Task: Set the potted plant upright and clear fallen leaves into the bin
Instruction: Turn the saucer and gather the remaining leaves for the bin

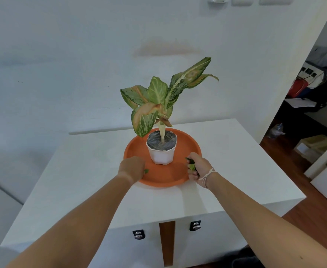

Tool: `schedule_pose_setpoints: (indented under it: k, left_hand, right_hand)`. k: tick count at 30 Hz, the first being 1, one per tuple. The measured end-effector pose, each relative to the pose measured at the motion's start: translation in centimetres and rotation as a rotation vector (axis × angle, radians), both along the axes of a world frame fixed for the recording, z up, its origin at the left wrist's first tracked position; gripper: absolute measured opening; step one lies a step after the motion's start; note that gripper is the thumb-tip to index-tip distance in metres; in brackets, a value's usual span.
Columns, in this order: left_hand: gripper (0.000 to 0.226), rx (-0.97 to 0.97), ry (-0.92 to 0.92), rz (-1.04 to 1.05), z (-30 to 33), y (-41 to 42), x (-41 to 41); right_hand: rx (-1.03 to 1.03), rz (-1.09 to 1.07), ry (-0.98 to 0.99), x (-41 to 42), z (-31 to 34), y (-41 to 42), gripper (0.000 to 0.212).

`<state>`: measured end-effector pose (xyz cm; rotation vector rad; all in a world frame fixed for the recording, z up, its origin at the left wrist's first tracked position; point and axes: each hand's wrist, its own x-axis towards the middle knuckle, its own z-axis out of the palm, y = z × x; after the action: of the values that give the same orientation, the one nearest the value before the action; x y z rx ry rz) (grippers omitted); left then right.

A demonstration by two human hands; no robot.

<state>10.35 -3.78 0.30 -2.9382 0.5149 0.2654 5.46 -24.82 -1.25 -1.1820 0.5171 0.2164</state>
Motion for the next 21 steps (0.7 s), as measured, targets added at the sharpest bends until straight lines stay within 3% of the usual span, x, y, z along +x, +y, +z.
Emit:
schedule_pose_setpoints:
  k: [8,15,21]
  left_hand:
    - [0.037,-0.143,0.041,0.079,-0.2,0.0,0.0]
    - [0.028,-0.638,0.218,0.175,0.6,-2.0,-0.8]
    - [0.015,-1.136,0.628,0.322,1.9,-5.5,-2.4]
  right_hand:
    - [0.040,0.004,0.002,-0.1,-0.1,-0.2,0.026]
    - [0.147,-0.044,-0.003,-0.5,-0.2,-0.4,0.027]
    - [0.190,-0.153,-0.030,-1.5,-0.4,-1.8,0.027]
